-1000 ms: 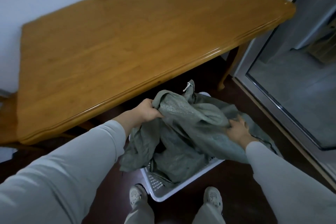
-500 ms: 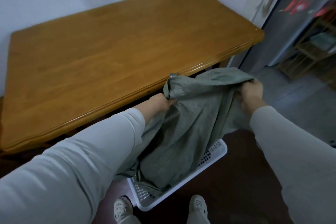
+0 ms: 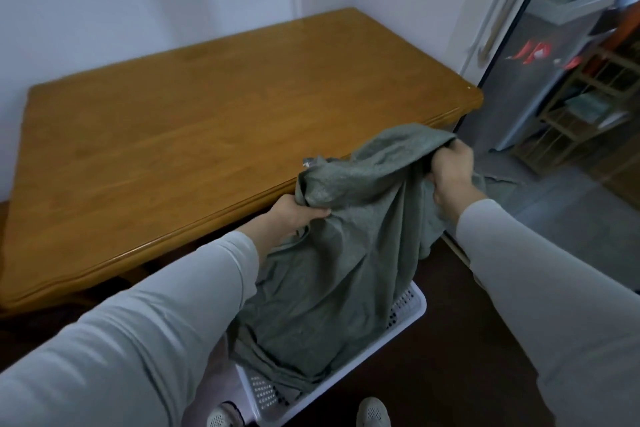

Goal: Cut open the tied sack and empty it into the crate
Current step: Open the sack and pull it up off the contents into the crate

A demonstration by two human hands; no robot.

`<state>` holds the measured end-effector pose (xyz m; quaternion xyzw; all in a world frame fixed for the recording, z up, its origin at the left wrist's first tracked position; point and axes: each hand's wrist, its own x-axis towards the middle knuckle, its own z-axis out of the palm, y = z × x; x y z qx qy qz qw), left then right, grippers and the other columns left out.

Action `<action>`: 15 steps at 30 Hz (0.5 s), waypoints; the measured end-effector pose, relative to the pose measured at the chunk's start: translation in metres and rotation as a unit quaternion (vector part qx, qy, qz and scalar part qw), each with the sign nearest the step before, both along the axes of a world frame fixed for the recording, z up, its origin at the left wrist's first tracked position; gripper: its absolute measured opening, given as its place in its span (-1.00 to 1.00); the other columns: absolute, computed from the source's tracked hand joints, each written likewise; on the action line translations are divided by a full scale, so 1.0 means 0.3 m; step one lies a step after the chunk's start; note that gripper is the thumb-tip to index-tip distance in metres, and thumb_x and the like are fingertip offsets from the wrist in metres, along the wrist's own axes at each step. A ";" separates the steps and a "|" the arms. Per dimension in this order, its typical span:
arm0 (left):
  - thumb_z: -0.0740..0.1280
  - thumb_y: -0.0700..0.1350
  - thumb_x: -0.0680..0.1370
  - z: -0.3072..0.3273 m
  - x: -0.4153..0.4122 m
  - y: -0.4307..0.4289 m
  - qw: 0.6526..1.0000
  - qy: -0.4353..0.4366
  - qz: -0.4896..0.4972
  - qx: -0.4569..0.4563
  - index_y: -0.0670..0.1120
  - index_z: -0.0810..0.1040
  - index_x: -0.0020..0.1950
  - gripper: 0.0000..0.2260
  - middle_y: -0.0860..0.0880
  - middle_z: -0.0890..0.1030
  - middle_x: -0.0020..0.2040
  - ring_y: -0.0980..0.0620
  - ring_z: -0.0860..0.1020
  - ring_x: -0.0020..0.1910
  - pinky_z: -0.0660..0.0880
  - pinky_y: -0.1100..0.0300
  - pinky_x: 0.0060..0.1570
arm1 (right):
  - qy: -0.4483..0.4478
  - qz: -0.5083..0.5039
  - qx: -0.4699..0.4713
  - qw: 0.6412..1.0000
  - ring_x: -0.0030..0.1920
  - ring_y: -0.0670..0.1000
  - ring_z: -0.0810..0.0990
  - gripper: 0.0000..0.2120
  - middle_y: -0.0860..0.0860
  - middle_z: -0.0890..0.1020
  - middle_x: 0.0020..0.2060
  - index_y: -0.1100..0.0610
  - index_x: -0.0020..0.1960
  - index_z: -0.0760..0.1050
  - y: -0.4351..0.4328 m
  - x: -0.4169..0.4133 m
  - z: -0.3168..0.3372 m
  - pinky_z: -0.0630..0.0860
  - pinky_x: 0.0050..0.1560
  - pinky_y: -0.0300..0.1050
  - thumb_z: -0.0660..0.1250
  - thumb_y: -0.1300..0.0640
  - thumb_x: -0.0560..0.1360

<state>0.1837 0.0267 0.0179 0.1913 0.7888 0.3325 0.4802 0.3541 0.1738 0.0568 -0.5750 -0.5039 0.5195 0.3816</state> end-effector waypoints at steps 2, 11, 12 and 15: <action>0.50 0.00 0.41 0.025 -0.034 0.003 0.999 -0.014 0.031 0.026 -0.16 0.40 0.37 -0.40 -0.05 0.50 0.31 -0.10 0.45 0.32 0.46 0.08 0.19 | -0.005 0.011 0.029 1.000 0.09 0.14 0.58 -0.75 0.05 0.62 0.01 0.00 -0.03 0.51 0.014 -0.022 0.036 0.52 0.20 0.20 0.09 0.21 0.50; 0.58 0.01 0.30 -0.012 -0.049 -0.091 0.994 -0.107 0.014 0.029 -0.09 0.33 0.42 -0.24 0.09 0.44 0.31 -0.05 0.37 0.39 0.33 -0.02 0.39 | -0.024 0.083 0.080 0.993 0.08 0.13 0.58 -0.80 0.14 0.64 0.01 0.17 0.03 0.54 -0.094 -0.116 0.050 0.51 0.20 0.18 0.15 0.27 0.54; 0.58 -0.03 0.31 -0.010 -0.061 -0.097 0.992 -0.113 0.024 0.048 -0.09 0.36 0.40 -0.28 0.08 0.46 0.30 -0.03 0.39 0.36 0.34 0.00 0.38 | -0.020 0.088 0.101 0.991 0.04 0.12 0.59 -0.81 0.16 0.64 -0.03 0.21 -0.01 0.55 -0.097 -0.125 0.062 0.53 0.18 0.18 0.16 0.27 0.53; 0.61 -0.11 0.26 0.011 -0.115 -0.115 0.993 -0.079 0.014 0.083 -0.09 0.33 0.40 -0.22 0.06 0.47 0.30 0.03 0.43 0.28 0.40 0.04 0.29 | -0.032 0.130 0.131 0.982 0.05 0.10 0.59 -0.82 0.13 0.66 -0.02 0.20 0.01 0.56 -0.119 -0.134 0.047 0.53 0.18 0.12 0.19 0.26 0.52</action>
